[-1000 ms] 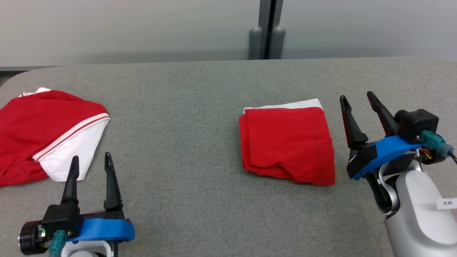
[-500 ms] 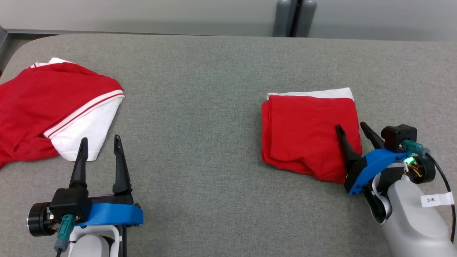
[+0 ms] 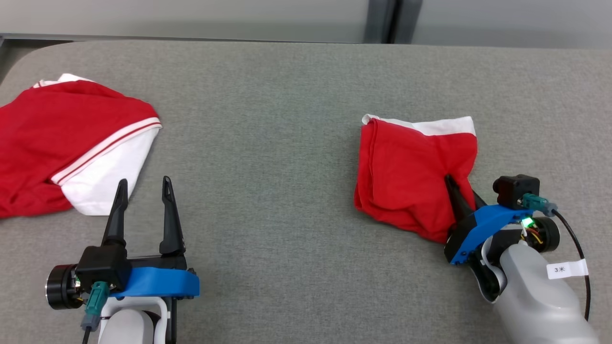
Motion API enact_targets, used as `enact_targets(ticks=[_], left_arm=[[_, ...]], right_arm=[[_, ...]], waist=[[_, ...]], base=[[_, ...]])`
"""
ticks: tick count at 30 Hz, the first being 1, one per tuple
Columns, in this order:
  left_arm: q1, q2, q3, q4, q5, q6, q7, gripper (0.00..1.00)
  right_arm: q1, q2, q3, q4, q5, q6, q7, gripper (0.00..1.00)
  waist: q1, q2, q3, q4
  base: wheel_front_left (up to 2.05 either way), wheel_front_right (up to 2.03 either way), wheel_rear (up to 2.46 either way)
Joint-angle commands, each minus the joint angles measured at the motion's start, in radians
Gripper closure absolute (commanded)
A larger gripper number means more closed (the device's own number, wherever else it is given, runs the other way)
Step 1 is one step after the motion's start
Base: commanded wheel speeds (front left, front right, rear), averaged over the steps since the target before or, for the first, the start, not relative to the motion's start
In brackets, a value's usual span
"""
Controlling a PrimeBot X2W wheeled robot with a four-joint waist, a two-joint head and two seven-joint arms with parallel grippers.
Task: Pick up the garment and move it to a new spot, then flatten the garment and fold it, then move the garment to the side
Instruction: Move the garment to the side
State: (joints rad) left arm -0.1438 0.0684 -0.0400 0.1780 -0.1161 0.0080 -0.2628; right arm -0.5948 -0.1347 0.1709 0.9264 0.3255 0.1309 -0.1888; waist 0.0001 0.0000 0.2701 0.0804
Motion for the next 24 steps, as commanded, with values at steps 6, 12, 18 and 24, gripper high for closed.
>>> enact_targets(ticks=[6,12,18,24], left_arm=[[-0.029,0.002,0.006,-0.014,0.012,0.0,-0.003,0.0],[-0.056,0.014,0.014,-0.037,0.025,0.006,-0.003,0.0],[-0.091,0.036,0.015,-0.059,0.041,0.007,-0.003,0.0],[-0.134,0.054,0.013,-0.076,0.057,0.008,-0.003,0.0]], right_arm=[[-0.034,-0.049,0.036,-0.009,0.046,0.0,-0.05,1.0],[0.004,-0.122,0.036,-0.073,0.078,0.0,-0.074,1.0],[0.045,-0.177,-0.014,-0.173,0.099,0.0,-0.077,1.0],[0.024,-0.189,-0.044,-0.261,0.079,0.0,-0.077,1.0]], waist=[[-0.0001,0.0,0.026,-0.05],[-0.0001,0.0,0.069,-0.132],[-0.0001,0.0,0.117,-0.217],[-0.0001,0.0,0.162,-0.262]], base=[[0.0,0.0,0.0],[0.0,0.0,0.0],[0.0,0.0,0.0],[0.0,0.0,0.0]])
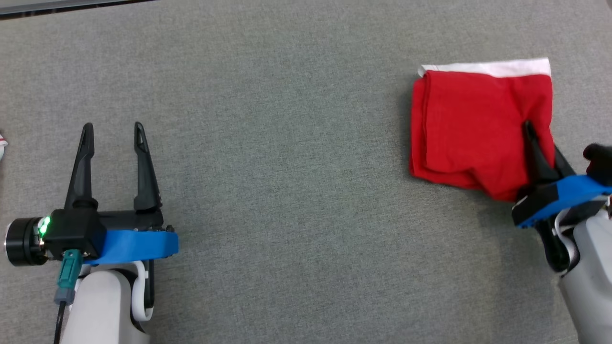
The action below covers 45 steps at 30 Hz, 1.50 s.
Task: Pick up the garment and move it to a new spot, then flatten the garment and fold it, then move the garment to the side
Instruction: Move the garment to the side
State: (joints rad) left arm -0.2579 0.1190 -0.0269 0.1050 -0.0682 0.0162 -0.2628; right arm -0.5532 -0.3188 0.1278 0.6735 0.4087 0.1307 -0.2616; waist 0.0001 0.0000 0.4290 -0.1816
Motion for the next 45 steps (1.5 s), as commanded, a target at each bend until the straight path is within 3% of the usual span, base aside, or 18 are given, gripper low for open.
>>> enact_targets(ticks=[1,9,21,29,34,35,36,45], left_arm=[[-0.025,0.003,-0.005,-0.007,0.012,0.001,-0.003,0.0],[-0.05,0.008,-0.025,-0.029,0.016,0.007,0.004,0.0],[-0.095,0.004,-0.051,-0.051,0.018,0.013,0.008,0.0],[-0.107,0.013,-0.056,-0.071,0.019,0.022,0.01,0.0],[-0.106,0.016,-0.061,-0.081,0.017,0.028,0.012,0.0],[-0.102,0.018,-0.06,-0.085,0.016,0.03,0.013,0.0],[-0.099,0.019,-0.06,-0.086,0.015,0.032,0.012,0.0],[-0.068,0.015,-0.057,-0.055,-0.003,0.04,0.005,0.0]], right_arm=[[-0.031,-0.008,0.0,-0.018,-0.011,0.0,-0.004,1.0],[-0.18,-0.088,0.01,-0.008,-0.046,0.0,-0.004,1.0],[-0.398,-0.308,0.04,0.221,-0.056,0.0,0.028,1.0],[-0.53,-0.381,0.071,0.363,-0.071,0.0,0.046,1.0],[-0.587,-0.39,0.094,0.435,-0.061,0.0,0.048,1.0],[-0.604,-0.384,0.099,0.455,-0.056,0.0,0.037,0.59],[-0.608,-0.379,0.1,0.467,-0.054,0.0,0.035,0.0],[-0.602,-0.384,0.098,0.524,-0.098,0.0,-0.001,0.0]], waist=[[-0.0001,0.0,0.007,0.0],[-0.0001,0.0,0.056,0.036],[-0.0001,0.0,0.149,0.128],[-0.0001,0.0,0.182,0.156],[-0.0001,0.0,0.193,0.167],[-0.0001,0.0,0.195,0.166],[-0.0001,0.0,0.194,0.165],[-0.0001,0.0,0.108,0.147]], base=[[0.0,0.0,0.0],[0.0,0.0,0.0],[0.0,0.0,0.0],[0.0,0.0,0.0],[0.0,0.0,0.0],[0.0,0.0,0.0],[0.0,0.0,0.0],[0.0,0.0,0.0]])
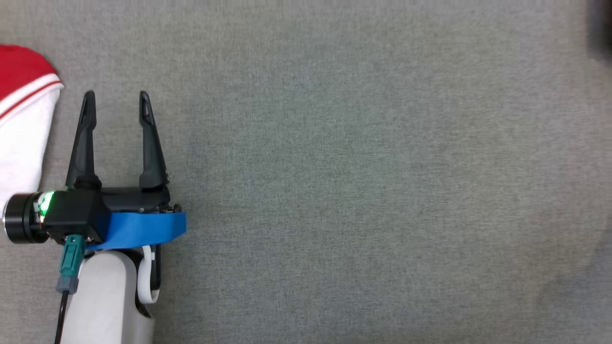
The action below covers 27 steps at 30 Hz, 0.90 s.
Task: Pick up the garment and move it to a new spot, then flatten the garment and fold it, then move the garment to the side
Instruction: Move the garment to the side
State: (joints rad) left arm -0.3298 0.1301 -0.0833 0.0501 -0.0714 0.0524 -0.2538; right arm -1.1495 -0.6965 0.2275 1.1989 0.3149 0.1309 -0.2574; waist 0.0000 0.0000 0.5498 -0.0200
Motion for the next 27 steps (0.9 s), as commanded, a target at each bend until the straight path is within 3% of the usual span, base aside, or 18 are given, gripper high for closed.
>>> enact_targets(ticks=[1,7,12,20,27], left_arm=[[0.01,0.005,0.002,0.003,-0.004,0.005,-0.005,0.0],[0.071,0.013,0.024,0.029,-0.027,0.006,-0.009,0.0],[0.133,0.02,0.041,0.044,-0.048,0.009,-0.01,0.0],[0.225,0.03,0.059,0.063,-0.073,0.003,-0.011,0.0],[0.268,0.025,0.054,0.084,-0.084,0.004,-0.012,0.0]], right_arm=[[-0.002,-0.001,-0.007,-0.011,-0.01,0.0,-0.007,0.0],[0.101,0.066,-0.077,-0.193,-0.019,0.0,-0.008,0.0],[0.238,0.162,-0.112,-0.369,-0.025,0.0,-0.008,0.0],[0.447,0.302,-0.088,-0.573,-0.012,0.0,-0.008,0.0],[0.616,0.383,-0.089,-0.692,0.004,0.0,-0.008,0.0]], waist=[[0.0,0.0,-0.03,-0.02],[0.0,0.0,-0.137,-0.047],[0.0,0.0,-0.23,-0.062],[0.0,0.0,-0.354,-0.065],[0.0,0.0,-0.42,-0.054]], base=[[0.0,0.0,0.0],[0.0,0.0,0.0],[0.0,0.0,0.0],[0.0,0.0,0.0],[0.0,0.0,0.0]])
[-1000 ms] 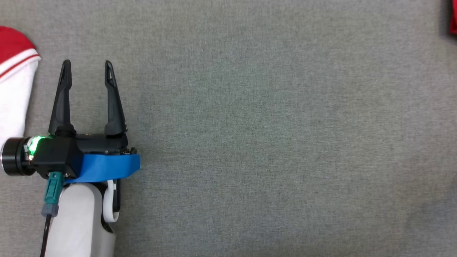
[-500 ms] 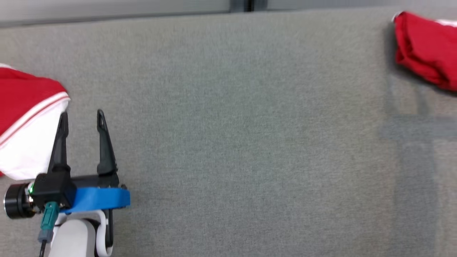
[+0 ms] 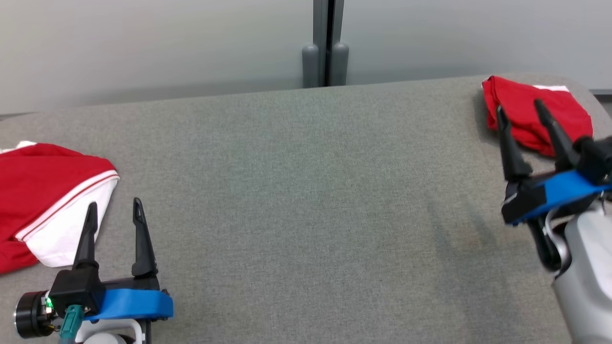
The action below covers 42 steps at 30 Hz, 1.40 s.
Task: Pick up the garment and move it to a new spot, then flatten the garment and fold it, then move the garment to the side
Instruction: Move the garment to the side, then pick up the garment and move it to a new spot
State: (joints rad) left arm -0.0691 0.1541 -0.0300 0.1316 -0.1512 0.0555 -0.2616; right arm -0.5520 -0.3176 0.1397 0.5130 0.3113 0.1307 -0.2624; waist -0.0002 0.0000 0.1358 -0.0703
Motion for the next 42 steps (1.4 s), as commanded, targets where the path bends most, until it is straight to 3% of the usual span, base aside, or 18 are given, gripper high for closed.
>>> enact_targets(ticks=[1,21,34,42], left_arm=[[0.012,-0.001,0.001,0.004,-0.007,0.003,-0.004,0.0],[0.068,0.005,-0.003,0.021,-0.031,0.006,-0.003,0.0],[0.086,0.012,-0.017,0.017,-0.038,0.02,0.012,0.0],[0.088,0.017,-0.025,0.018,-0.04,0.025,0.016,0.0]], right_arm=[[0.044,0.012,-0.005,-0.018,0.008,0.0,-0.003,0.0],[0.409,0.147,-0.177,-0.235,-0.046,0.0,0.031,0.0],[0.52,0.226,-0.224,-0.359,-0.129,0.0,0.118,0.0],[0.535,0.237,-0.227,-0.379,-0.144,0.0,0.139,0.0]], waist=[[0.0002,0.0,-0.013,-0.003],[0.0002,0.0,-0.079,0.029],[0.0002,0.0,-0.1,0.041],[0.0002,0.0,-0.108,0.044]], base=[[0.0,0.0,0.0],[0.0,0.0,0.0],[0.0,0.0,0.0],[0.0,0.0,0.0]])
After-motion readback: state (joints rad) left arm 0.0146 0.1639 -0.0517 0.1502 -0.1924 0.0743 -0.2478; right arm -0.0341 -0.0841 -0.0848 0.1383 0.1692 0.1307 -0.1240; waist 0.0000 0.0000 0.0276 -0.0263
